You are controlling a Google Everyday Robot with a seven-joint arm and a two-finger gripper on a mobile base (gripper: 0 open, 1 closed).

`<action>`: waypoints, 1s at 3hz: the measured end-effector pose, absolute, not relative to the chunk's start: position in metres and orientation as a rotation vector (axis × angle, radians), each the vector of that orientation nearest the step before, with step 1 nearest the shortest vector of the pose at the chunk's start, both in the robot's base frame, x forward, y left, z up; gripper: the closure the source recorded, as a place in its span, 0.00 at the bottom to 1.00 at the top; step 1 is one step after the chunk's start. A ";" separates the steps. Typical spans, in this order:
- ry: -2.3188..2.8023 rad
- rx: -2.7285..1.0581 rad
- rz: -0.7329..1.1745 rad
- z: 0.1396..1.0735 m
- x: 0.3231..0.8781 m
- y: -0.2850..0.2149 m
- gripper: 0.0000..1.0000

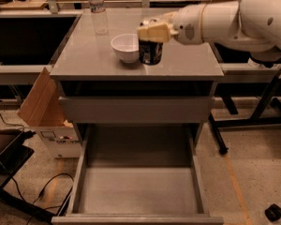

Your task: Pick pepsi can from middle drawer and place on counter

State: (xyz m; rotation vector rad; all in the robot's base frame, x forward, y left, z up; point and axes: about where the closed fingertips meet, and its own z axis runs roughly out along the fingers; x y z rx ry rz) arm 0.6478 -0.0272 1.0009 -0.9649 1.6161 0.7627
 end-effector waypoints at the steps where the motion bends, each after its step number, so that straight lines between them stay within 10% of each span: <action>1: 1.634 -0.884 0.657 1.051 0.717 -0.044 1.00; 3: 1.577 -0.713 0.411 1.102 0.830 -0.072 1.00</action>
Offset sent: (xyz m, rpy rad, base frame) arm 0.1739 -0.0589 0.1636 0.0027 -0.2127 -0.3442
